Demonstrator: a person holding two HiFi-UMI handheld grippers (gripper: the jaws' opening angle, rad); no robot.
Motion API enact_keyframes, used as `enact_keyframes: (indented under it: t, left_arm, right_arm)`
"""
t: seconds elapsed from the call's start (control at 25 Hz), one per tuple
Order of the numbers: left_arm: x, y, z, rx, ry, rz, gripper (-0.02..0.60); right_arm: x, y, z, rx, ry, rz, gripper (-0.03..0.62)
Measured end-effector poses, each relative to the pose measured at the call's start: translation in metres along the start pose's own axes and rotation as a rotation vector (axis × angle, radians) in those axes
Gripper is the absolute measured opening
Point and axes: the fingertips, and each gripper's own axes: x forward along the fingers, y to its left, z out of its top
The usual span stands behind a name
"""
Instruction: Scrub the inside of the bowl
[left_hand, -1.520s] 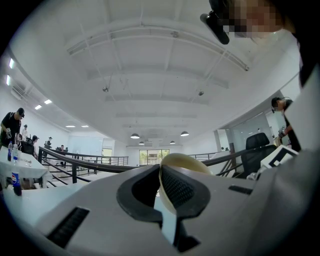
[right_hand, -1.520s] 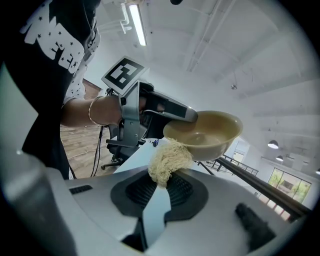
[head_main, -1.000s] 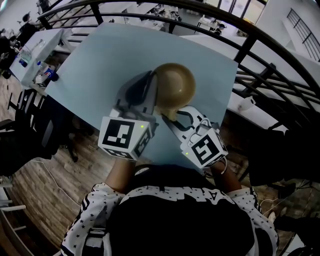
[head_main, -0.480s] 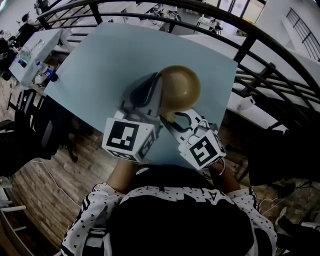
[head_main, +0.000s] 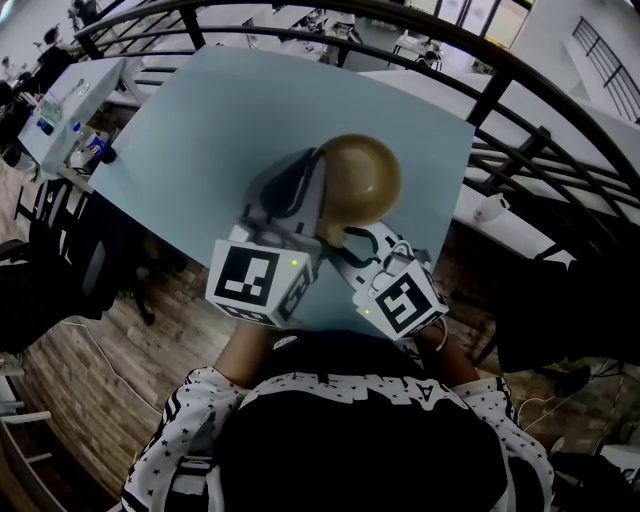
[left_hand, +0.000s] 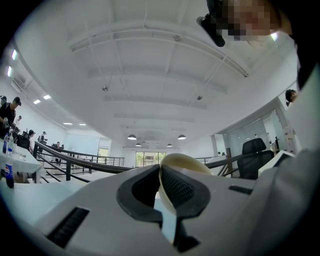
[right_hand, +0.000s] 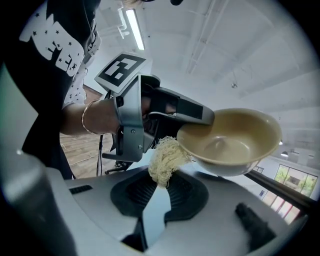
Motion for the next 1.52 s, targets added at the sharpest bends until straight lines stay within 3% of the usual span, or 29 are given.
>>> enact_keyframes:
  t: [0.56,1.0,1.52]
  left_arm:
    - [-0.009,0.006,0.009,-0.010,-0.017,0.011,0.023]
    - [-0.020,0.007,0.007,-0.008,-0.010,0.042,0.024]
    - [-0.015,0.012,-0.021,-0.020,0.070,0.034,0.025]
  right_arm:
    - [-0.006,0.000,-0.009,0.049,0.012,-0.003,0.060]
    - [-0.035,-0.021,-0.026,0.085,0.040,-0.106,0.060]
    - [-0.058,-0.048,-0.047,0.180,0.052,-0.234,0.060]
